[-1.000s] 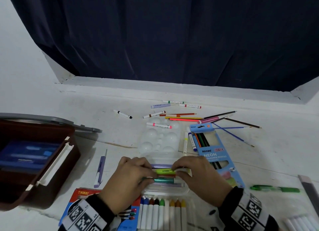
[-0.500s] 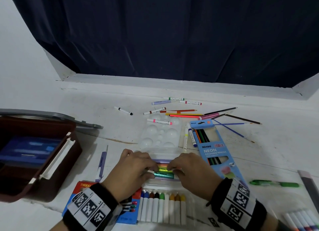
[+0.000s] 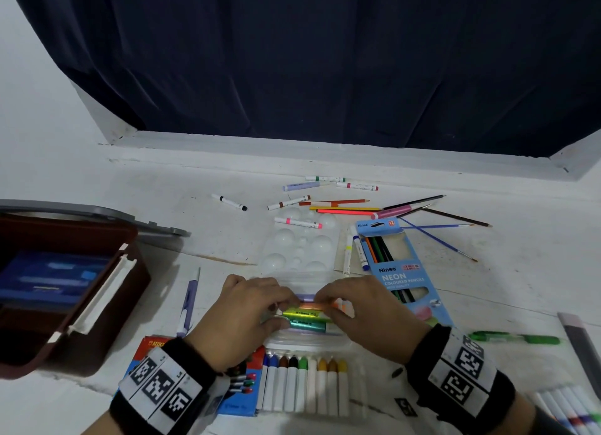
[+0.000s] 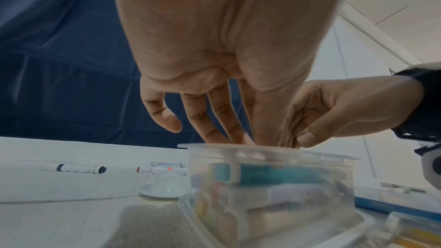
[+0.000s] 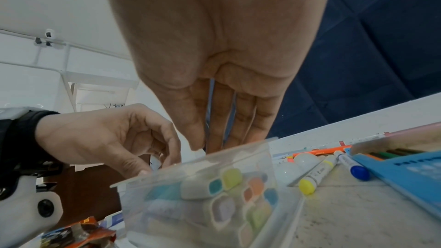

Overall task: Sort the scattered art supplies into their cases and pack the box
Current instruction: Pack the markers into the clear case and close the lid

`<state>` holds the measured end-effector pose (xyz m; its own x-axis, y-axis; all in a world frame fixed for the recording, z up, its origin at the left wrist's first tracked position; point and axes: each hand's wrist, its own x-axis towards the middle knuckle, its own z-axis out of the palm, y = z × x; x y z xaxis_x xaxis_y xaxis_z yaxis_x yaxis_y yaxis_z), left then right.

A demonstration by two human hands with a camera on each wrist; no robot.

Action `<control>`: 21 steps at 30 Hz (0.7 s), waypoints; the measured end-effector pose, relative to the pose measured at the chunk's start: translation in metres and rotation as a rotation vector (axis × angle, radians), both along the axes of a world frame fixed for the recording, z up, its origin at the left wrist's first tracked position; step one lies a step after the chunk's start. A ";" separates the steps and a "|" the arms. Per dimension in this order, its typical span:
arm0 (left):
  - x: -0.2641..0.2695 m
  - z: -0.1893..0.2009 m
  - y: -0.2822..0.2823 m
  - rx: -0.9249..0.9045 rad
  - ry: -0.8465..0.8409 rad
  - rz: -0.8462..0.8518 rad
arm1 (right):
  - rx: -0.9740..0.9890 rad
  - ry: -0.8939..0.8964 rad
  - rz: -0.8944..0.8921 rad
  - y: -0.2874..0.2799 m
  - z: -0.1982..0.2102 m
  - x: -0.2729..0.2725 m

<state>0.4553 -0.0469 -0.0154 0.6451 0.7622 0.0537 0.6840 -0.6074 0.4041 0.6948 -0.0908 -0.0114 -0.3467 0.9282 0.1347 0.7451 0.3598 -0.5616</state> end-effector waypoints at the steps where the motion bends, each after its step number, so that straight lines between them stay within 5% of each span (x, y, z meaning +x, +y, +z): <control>1: -0.001 0.000 0.000 0.006 -0.004 -0.006 | 0.005 0.012 -0.007 0.001 0.001 0.002; 12: 0.010 0.034 0.045 0.042 -0.212 -0.064 | 0.060 0.074 -0.188 0.034 0.024 0.057; 21: 0.050 0.041 0.154 -0.037 -0.249 0.004 | 0.097 -0.019 -0.325 0.112 0.019 0.128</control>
